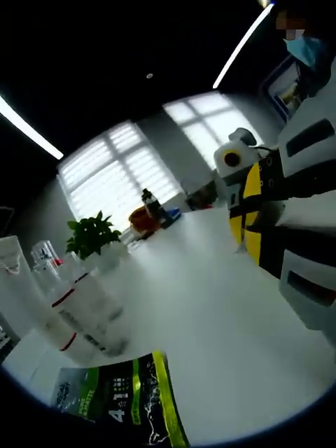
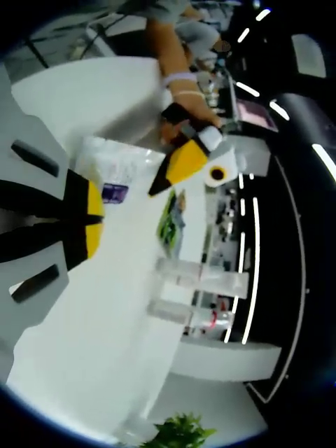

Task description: Arrange the skincare products in the storage area until every visible bottle or jar stands upright without overlapping.

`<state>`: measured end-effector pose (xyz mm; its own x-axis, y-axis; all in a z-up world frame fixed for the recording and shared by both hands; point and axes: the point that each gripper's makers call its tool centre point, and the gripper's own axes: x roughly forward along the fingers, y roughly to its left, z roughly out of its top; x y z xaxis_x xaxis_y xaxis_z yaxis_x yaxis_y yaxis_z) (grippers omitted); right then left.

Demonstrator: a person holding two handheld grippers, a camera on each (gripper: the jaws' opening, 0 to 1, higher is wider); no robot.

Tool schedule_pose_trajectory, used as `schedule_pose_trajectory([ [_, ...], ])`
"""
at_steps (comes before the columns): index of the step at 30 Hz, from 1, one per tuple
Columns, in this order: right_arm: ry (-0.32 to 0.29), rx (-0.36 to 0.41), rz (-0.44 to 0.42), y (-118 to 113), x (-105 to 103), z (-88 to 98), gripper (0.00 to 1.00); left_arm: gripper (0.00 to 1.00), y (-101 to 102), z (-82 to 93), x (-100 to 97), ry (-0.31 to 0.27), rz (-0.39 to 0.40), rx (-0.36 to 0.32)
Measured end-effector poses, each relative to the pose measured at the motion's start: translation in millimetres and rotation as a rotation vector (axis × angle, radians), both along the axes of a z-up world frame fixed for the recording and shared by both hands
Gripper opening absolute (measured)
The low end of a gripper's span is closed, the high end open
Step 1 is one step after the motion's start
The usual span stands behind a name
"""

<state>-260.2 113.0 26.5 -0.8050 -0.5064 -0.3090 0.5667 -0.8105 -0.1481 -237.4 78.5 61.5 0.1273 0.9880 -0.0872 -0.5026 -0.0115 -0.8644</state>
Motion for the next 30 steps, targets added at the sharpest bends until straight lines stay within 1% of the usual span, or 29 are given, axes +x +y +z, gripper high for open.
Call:
schedule_pose_trajectory([
  [3,0.0,0.0,0.001,-0.4,0.1,0.1,0.0,0.14,3.9,0.3,-0.9,0.005,0.016,0.004],
  [5,0.0,-0.001,-0.001,-0.4,0.4,0.1,0.0,0.14,4.8,-0.1,-3.0,0.021,0.028,-0.007],
  [9,-0.002,-0.003,0.001,-1.1,0.7,0.1,0.0,0.14,7.2,-5.1,-9.1,0.096,0.069,-0.035],
  [12,-0.002,-0.004,0.001,-1.8,0.8,0.1,0.0,0.15,10.7,-13.9,-13.8,0.122,0.104,-0.071],
  [13,-0.003,-0.006,0.002,-2.3,1.1,0.0,0.0,0.15,10.3,-17.3,-15.5,0.143,0.11,-0.09],
  [14,-0.005,-0.009,0.004,-3.0,1.4,-0.1,0.0,0.15,9.5,-23.0,-18.2,0.189,0.117,-0.126],
  [15,-0.005,-0.01,0.005,-3.3,1.5,0.0,0.0,0.16,9.3,-25.5,-19.2,0.215,0.121,-0.142],
  [16,-0.008,-0.014,0.008,-4.2,1.8,-0.1,0.0,0.18,9.0,-33.6,-19.2,0.269,0.116,-0.192],
  [17,-0.008,-0.014,0.008,-4.4,1.7,-0.1,0.0,0.18,10.2,-30.4,-14.0,0.27,0.097,-0.173],
  [18,-0.009,-0.016,0.012,-5.4,1.7,0.1,0.0,0.19,12.6,-27.0,-12.8,0.328,0.104,-0.161],
  [19,-0.01,-0.017,0.013,-5.9,1.6,0.3,0.0,0.2,13.5,-27.8,-11.4,0.354,0.103,-0.175],
  [20,-0.012,-0.019,0.014,-6.2,1.2,0.4,0.0,0.2,12.5,-28.8,-16.9,0.387,0.101,-0.186],
  [21,-0.012,-0.02,0.014,-6.3,1.3,0.2,0.0,0.2,11.7,-28.9,-18.4,0.397,0.099,-0.189],
  [23,-0.014,-0.021,0.015,-6.5,1.5,0.1,0.0,0.2,10.5,-28.4,-23.5,0.376,0.114,-0.186],
  [24,-0.014,-0.021,0.015,-6.6,1.5,0.2,0.0,0.2,11.3,-24.6,-22.8,0.339,0.124,-0.164],
  [25,-0.013,-0.02,0.015,-6.7,1.6,0.1,0.0,0.2,10.7,-19.1,-22.4,0.288,0.125,-0.133],
  [26,-0.012,-0.02,0.015,-6.8,1.7,0.1,0.0,0.17,11.0,-11.2,-22.0,0.25,0.125,-0.088],
  [27,-0.012,-0.021,0.015,-6.9,1.6,0.1,0.0,0.17,10.1,-1.4,-21.7,0.206,0.124,-0.037],
  [28,-0.013,-0.021,0.015,-7.2,1.8,0.1,0.0,0.17,8.7,7.9,-23.1,0.176,0.135,0.01],
  [29,-0.009,-0.016,0.019,-7.4,1.7,0.2,0.0,0.18,6.2,16.0,-25.0,0.158,0.146,0.047],
  [30,0.003,0.0,0.03,-7.8,1.7,0.8,0.0,0.18,3.9,21.5,-27.9,0.151,0.157,0.07],
])
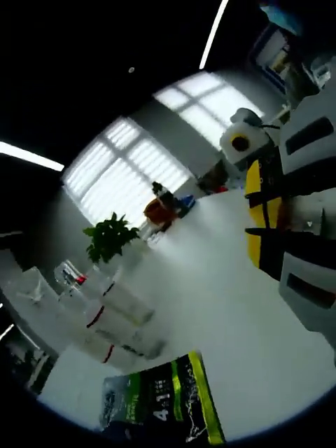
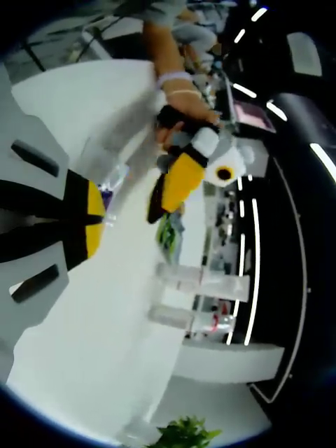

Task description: Arrange the skincare products in the storage area until every visible bottle or jar stands upright without overlapping.

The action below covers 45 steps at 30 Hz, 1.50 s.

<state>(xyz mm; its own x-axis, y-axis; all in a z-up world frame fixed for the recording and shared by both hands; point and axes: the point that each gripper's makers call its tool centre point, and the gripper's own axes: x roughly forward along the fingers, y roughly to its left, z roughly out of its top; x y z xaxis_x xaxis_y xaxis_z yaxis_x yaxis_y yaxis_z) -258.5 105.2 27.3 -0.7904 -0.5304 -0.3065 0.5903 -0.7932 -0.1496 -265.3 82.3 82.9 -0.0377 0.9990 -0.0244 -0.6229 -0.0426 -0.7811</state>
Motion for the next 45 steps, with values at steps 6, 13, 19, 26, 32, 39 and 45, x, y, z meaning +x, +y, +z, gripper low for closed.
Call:
schedule_pose_trajectory([
  [6,0.06,-0.104,0.038,-12.7,4.3,25.0,0.2,0.19,-2.6,-6.3,-0.4,0.143,0.106,-0.057],
  [13,-0.069,-0.021,0.11,-31.8,19.0,17.4,0.8,0.19,-24.4,6.7,-48.9,0.159,0.217,-0.027],
  [19,-0.231,0.083,0.079,-24.3,22.0,-7.7,0.69,0.18,-34.4,16.4,-66.2,0.151,0.246,0.01],
  [26,-0.397,0.203,0.085,-32.3,26.4,-5.7,0.49,0.18,-35.1,15.3,-63.7,0.161,0.251,0.012],
  [32,-0.6,0.364,0.057,-38.2,12.1,-8.0,0.51,0.18,-38.8,14.8,-64.5,0.179,0.265,-0.004],
  [39,-0.751,0.464,0.008,-38.9,1.4,-10.7,0.45,0.18,-46.7,15.8,-67.0,0.145,0.299,0.025],
  [45,-0.789,0.479,-0.015,-34.7,1.3,-13.2,0.39,0.18,-43.7,18.5,-61.1,0.132,0.296,0.044],
])
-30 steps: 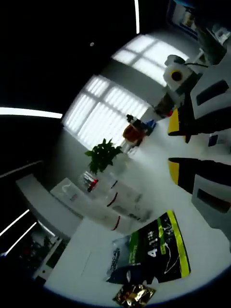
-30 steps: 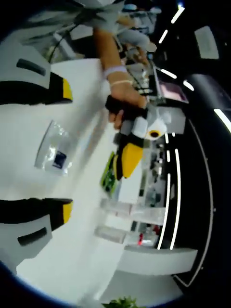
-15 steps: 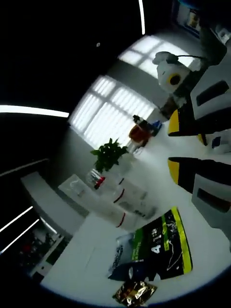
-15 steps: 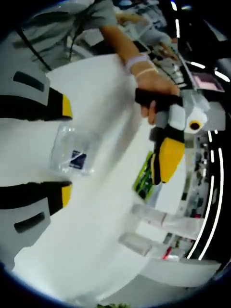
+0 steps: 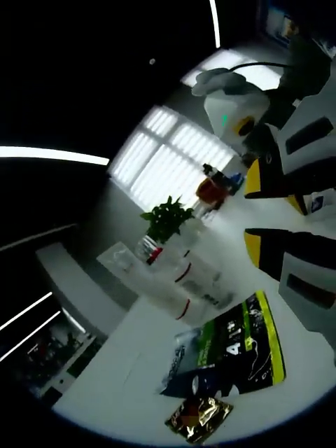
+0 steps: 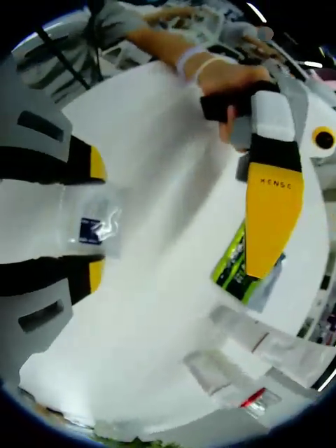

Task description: Arrange the skincare products in the storage area until every visible bottle or jar stands upright without overlapping.

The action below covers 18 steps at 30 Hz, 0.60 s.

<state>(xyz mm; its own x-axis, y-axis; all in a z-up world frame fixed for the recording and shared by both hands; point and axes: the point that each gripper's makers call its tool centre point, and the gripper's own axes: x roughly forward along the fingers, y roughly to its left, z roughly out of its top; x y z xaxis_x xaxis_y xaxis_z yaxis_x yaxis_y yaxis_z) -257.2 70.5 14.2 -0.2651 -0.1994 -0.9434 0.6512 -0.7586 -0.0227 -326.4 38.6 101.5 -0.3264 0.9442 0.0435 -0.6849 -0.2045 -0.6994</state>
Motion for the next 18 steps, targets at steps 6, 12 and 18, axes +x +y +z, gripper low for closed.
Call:
schedule_pose_trajectory([
  [6,-0.038,0.033,-0.007,2.9,2.0,-2.3,0.37,0.18,3.3,0.5,5.3,0.019,-0.003,-0.005],
  [12,-0.076,0.06,0.011,5.0,3.4,-2.9,0.37,0.17,-1.1,3.7,1.5,0.002,0.016,0.023],
  [18,-0.088,0.03,-0.021,4.3,-4.3,11.6,0.32,0.17,-5.0,9.4,-2.7,-0.002,0.034,0.048],
])
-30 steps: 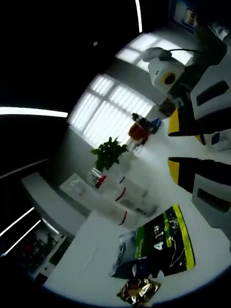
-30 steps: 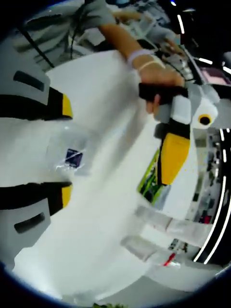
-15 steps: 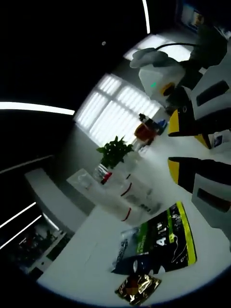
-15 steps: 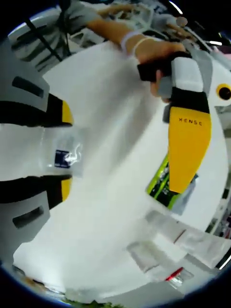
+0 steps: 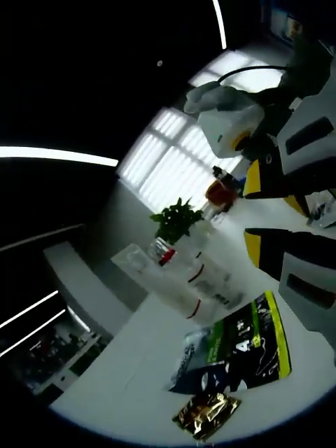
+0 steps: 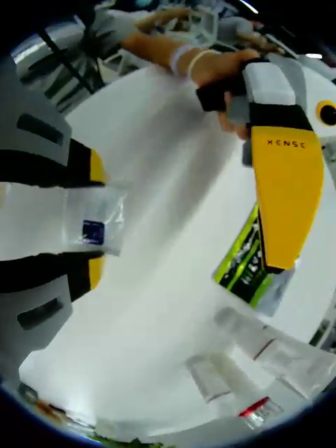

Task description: Arrange the skincare products in the storage area until every visible bottle or jar stands upright without overlapping.

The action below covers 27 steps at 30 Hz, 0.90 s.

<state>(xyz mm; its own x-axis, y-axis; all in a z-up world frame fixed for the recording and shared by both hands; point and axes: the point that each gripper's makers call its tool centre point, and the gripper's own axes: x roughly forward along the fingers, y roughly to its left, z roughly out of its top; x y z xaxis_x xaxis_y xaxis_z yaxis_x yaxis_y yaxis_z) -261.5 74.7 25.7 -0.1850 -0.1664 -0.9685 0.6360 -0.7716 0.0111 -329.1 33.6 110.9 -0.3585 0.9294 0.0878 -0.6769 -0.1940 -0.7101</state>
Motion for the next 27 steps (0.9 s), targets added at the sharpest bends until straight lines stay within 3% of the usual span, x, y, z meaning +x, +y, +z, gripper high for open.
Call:
schedule_pose_trajectory([
  [11,0.084,-0.016,0.017,0.0,-9.2,29.5,0.28,0.17,-0.6,-4.4,-2.4,0.009,0.022,-0.037],
  [21,0.228,-0.105,0.023,6.8,-36.7,92.3,0.27,0.17,-3.5,-4.2,-5.9,0.003,0.036,-0.036],
  [25,0.295,-0.143,0.017,11.8,-46.8,115.9,0.26,0.17,-3.9,-2.1,-5.0,0.034,0.042,-0.054],
  [26,0.304,-0.146,0.017,14.1,-47.3,120.3,0.19,0.17,-4.7,-2.1,-5.7,0.052,0.051,-0.069],
  [27,0.357,-0.115,0.049,20.0,-55.9,127.9,0.0,0.18,-5.5,-2.1,-7.0,0.076,0.063,-0.085],
])
